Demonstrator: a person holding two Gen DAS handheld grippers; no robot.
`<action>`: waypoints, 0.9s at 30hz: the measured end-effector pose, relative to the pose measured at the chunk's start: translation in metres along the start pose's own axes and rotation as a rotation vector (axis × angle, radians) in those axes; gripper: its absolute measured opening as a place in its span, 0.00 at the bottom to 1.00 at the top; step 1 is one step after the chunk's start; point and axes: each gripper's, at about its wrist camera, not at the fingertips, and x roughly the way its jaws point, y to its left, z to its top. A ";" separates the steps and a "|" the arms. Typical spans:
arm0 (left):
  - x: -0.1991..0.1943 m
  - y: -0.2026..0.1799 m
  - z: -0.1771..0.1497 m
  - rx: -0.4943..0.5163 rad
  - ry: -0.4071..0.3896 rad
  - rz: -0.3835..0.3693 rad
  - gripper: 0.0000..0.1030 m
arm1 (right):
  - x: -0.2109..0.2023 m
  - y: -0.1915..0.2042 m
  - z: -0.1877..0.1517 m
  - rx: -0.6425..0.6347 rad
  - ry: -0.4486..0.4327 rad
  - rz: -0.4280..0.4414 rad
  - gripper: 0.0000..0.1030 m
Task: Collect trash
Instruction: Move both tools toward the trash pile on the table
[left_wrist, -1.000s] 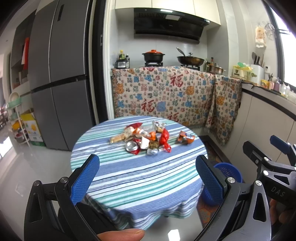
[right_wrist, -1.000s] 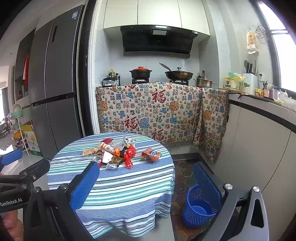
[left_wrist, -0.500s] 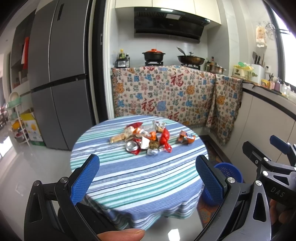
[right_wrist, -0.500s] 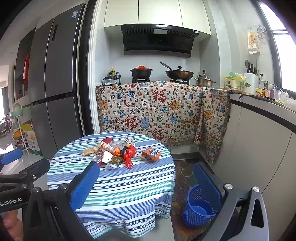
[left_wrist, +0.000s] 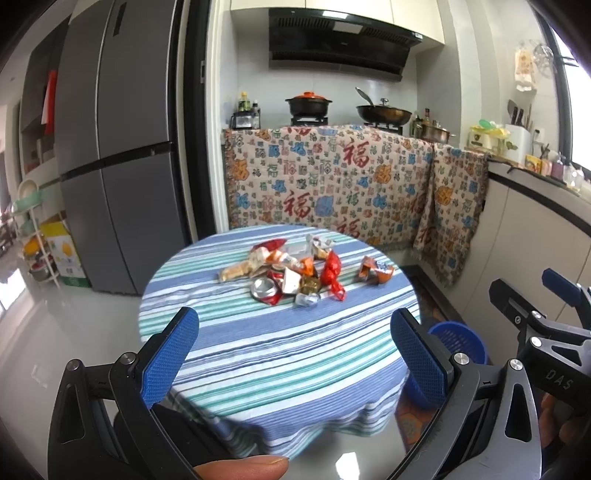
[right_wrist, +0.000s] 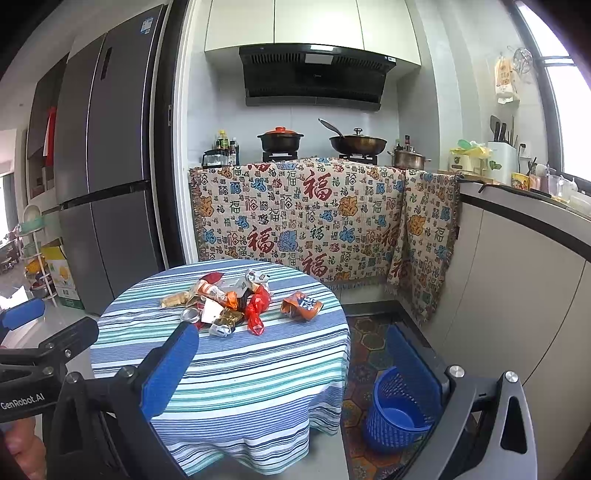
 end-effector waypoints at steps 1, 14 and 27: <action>0.002 0.002 0.001 -0.001 0.004 0.000 1.00 | 0.001 0.000 0.000 0.002 0.001 -0.001 1.00; 0.065 0.021 -0.011 -0.063 0.079 -0.031 1.00 | 0.048 -0.003 -0.011 0.034 0.048 0.031 1.00; 0.183 0.051 -0.019 -0.002 0.188 0.052 1.00 | 0.160 -0.011 -0.039 -0.024 0.131 -0.009 1.00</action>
